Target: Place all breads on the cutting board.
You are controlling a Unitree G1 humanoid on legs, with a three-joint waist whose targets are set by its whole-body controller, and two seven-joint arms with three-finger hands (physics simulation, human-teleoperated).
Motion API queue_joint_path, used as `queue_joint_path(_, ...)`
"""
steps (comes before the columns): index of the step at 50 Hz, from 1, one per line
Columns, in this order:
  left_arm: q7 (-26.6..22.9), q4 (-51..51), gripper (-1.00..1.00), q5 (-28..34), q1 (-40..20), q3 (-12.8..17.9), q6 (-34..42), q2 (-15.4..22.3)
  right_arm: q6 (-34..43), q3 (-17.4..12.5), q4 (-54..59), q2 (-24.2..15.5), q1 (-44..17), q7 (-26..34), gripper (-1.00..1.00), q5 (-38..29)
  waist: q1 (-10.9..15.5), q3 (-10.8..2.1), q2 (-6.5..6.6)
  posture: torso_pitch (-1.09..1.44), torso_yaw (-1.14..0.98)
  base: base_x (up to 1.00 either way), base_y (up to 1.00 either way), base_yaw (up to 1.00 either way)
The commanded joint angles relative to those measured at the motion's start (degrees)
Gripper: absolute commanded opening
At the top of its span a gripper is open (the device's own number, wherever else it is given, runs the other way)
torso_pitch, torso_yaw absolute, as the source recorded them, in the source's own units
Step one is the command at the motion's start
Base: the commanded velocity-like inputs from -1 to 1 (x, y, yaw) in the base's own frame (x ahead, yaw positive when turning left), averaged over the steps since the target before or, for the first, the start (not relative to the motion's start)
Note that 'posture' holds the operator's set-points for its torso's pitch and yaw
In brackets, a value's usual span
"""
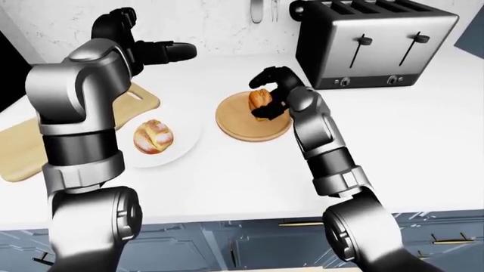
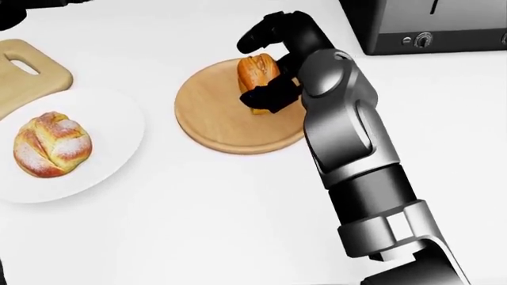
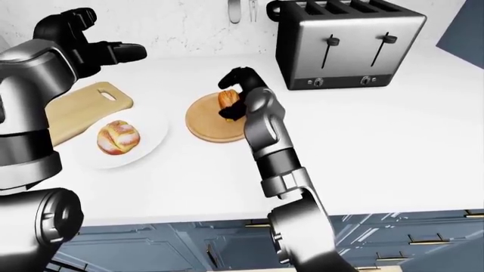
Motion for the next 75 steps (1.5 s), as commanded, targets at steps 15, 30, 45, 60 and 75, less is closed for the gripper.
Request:
queue_joint_path(15, 0.33, -2.93, 1.0, -0.35, -1.67, 0.77, -1.04, 0.93, -3.88, -0.14, -0.94, -0.11, -2.22, -1.46, -0.2, -3.95, 0.06, -1.92, 0.27, 0.0, 0.0, 0.0, 0.0, 0.0)
queue_joint_path(30, 0.5, -3.24, 1.0, -0.53, -1.39, 0.74, -0.87, 0.94, -5.49, -1.54, 1.73, -0.62, -5.38, -3.64, -1.0, -3.9, 0.1, -2.09, 0.23, 0.0, 0.0, 0.0, 0.0, 0.0)
queue_joint_path(45, -0.1, -5.35, 1.0, -0.58, 0.83, 0.89, -0.22, 1.55, -4.15, -3.75, 14.78, -4.56, -23.48, -5.08, -1.0, 4.87, -0.27, -1.43, 0.68, 0.0, 0.0, 0.0, 0.0, 0.0)
queue_joint_path(60, -16.4, -25.66, 1.0, 3.92, 10.26, 2.31, 13.97, 15.03, -1.93, -3.8, 22.51, -9.72, -39.33, 1.74, -1.0, 3.9, -0.94, -0.41, 1.53, 0.0, 0.0, 0.0, 0.0, 0.0)
queue_joint_path(75, -30.24, -41.52, 0.69, 8.63, 24.36, 7.42, 17.67, 17.94, -2.66, -3.77, 22.67, -9.09, -38.64, 0.89, -1.0, 3.43, -0.82, -0.27, 2.34, 0.0, 0.0, 0.0, 0.0, 0.0)
